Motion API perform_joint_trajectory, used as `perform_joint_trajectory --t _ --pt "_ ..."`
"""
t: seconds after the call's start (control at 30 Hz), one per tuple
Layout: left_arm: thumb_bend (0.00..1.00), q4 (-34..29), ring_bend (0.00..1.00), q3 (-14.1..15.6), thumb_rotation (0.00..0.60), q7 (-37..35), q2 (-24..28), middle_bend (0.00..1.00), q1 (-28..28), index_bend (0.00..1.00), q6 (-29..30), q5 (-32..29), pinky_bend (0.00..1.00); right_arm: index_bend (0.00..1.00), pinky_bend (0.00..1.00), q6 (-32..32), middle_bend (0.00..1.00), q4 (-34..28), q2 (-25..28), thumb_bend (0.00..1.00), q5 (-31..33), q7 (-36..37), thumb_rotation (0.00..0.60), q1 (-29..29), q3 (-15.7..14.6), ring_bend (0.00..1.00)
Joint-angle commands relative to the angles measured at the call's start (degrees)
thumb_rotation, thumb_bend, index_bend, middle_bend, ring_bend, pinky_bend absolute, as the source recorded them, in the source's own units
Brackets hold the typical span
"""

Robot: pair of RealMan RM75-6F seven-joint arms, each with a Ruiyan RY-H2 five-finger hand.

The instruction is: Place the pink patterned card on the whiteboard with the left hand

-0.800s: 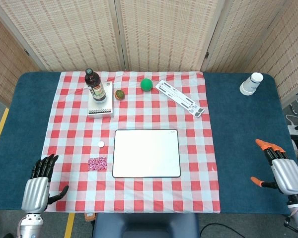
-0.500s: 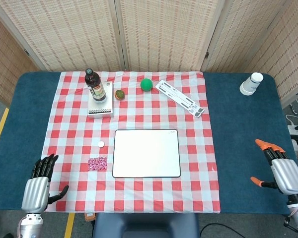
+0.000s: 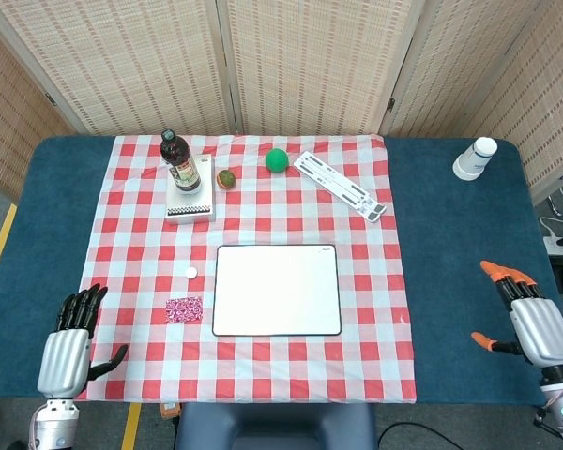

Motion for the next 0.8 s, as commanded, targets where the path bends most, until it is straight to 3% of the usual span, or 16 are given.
perform_joint_trajectory --t 0.03,0.1,0.17,0.2,0.27,0.3,0.33,0.4,0.53,0.8 --pt "0.25 -0.39 0.0 0.08 0.6 1.11 0.2 0.0 -0.29 0.0 -0.06 0.78 0.07 0.06 0.12 0.0 0.09 0.21 -0.04 0.0 -0.16 0.28 0.6 -0.01 -0.12 0.0" --pt "0.25 -1.02 0.04 -0.08 0.6 2.35 0.38 0.0 -0.67 0.0 -0.18 1.51 0.16 0.06 0.12 0.17 0.09 0.3 0.0 0.0 -0.24 0.51 0.6 -0.06 -0.12 0.0" --pt "0.25 -2.11 0.16 -0.4 0.6 3.94 0.39 0.03 -1.2 0.0 -0.38 2.26 0.31 0.06 0.12 0.43 0.09 0.32 0.08 0.0 -0.33 0.84 0.6 -0.13 -0.07 0.0" --pt "0.25 -2.58 0.28 -0.6 0.6 4.62 0.34 0.11 -1.5 0.0 -0.55 2.53 0.43 0.06 0.12 0.52 0.09 0.34 0.11 0.0 -0.36 0.98 0.6 -0.15 -0.07 0.0" --pt "0.25 -4.05 0.57 -0.97 0.6 7.33 0.43 0.43 -2.62 0.06 -2.43 1.8 0.65 0.06 0.12 0.43 0.09 0.37 0.24 0.0 -0.41 1.24 0.6 -0.14 -0.14 0.0" --pt "0.25 -5.16 0.74 -1.04 0.6 9.17 0.64 0.66 -2.96 0.17 -3.66 -0.01 0.76 0.06 0.12 0.32 0.09 0.37 0.29 0.0 -0.4 1.3 0.6 -0.09 -0.16 0.0" --pt "0.25 -6.72 0.84 -1.19 0.6 12.09 0.92 0.79 -3.27 0.25 -4.83 -2.51 0.82 0.06 0.12 0.22 0.09 0.38 0.35 0.0 -0.4 1.35 0.6 -0.06 -0.19 0.0" --pt "0.25 -10.55 0.94 -1.79 0.6 19.12 1.09 0.93 -4.09 0.35 -6.4 -7.91 0.88 0.06 0.12 0.11 0.09 0.35 0.49 0.0 -0.5 1.6 0.6 -0.04 -0.31 0.0" --pt "0.26 -14.13 1.0 -3.4 0.6 24.72 -1.94 1.0 -6.69 0.4 -8.4 -13.93 0.95 0.06 0.12 -0.07 0.09 0.35 0.69 0.0 -0.24 1.85 0.6 -0.03 -0.32 0.0" --pt "0.25 -8.83 1.0 -6.95 0.6 31.2 -9.62 1.0 -12.99 0.4 -11.95 -24.12 0.95 0.06 0.12 -0.01 0.09 0.13 1.3 0.0 -0.27 2.53 0.6 -0.12 -0.42 0.0"
